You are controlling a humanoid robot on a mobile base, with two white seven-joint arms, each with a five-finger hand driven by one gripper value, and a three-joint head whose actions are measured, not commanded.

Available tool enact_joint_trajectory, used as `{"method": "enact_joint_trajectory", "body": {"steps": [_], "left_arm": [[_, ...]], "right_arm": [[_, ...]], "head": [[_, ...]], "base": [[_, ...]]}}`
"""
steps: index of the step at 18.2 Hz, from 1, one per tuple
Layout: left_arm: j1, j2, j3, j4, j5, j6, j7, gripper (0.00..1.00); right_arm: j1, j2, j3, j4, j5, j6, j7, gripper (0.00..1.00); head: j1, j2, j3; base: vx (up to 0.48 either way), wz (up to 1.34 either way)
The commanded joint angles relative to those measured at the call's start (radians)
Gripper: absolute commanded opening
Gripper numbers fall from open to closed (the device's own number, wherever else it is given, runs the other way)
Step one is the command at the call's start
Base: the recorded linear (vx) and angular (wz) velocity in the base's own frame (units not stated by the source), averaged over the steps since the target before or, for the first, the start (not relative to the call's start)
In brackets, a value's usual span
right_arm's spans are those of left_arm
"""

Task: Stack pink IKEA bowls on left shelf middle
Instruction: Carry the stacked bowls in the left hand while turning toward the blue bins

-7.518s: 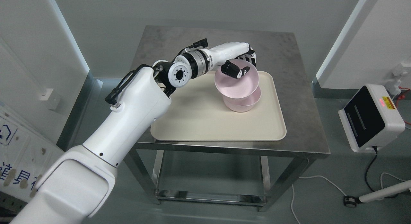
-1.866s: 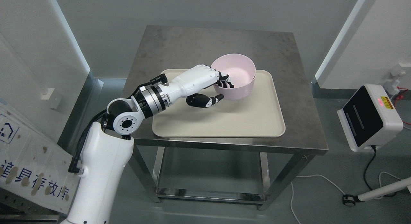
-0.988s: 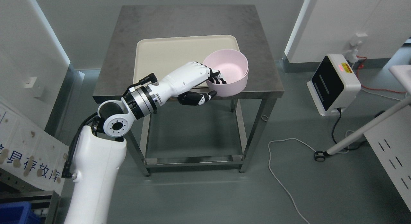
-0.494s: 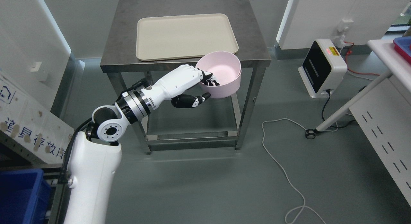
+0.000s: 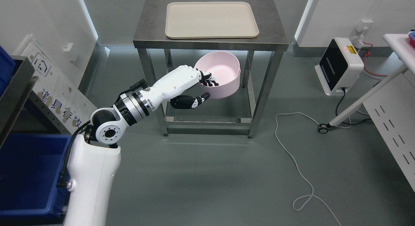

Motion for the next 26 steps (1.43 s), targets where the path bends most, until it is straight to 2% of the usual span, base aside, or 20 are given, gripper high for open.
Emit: {"method": "enact_joint_trajectory", "body": {"steps": [1, 13, 20, 26], "left_arm": [[0.003, 0.018, -0.001, 0.000, 0.001, 0.000, -0.001, 0.07], [0.008, 0.018, -0.004, -0.001, 0.001, 0.000, -0.001, 0.08], [0.006, 0.018, -0.005, -0.001, 0.002, 0.000, -0.001, 0.08], [-0.083, 0.018, -0.062, -0.028, 0.010, 0.044, -0.012, 0.08]], "right_arm": [[0.000, -0.017, -0.009, 0.000, 0.008, 0.000, -0.006, 1.00], [0.000, -0.017, -0.009, 0.000, 0.008, 0.000, -0.006, 1.00], [0.000, -0.017, -0.009, 0.000, 0.008, 0.000, -0.006, 1.00], [0.000, -0.017, -0.011, 0.000, 0.008, 0.000, -0.006, 1.00]], "head": [[0.0000, 0.000, 0.000], [0.0000, 0.000, 0.000], [0.0000, 0.000, 0.000], [0.0000, 0.000, 0.000]], "base": [[-0.216, 0.18], [-0.271, 0.31], [-0.228, 0.63], [-0.193, 0.91]]}}
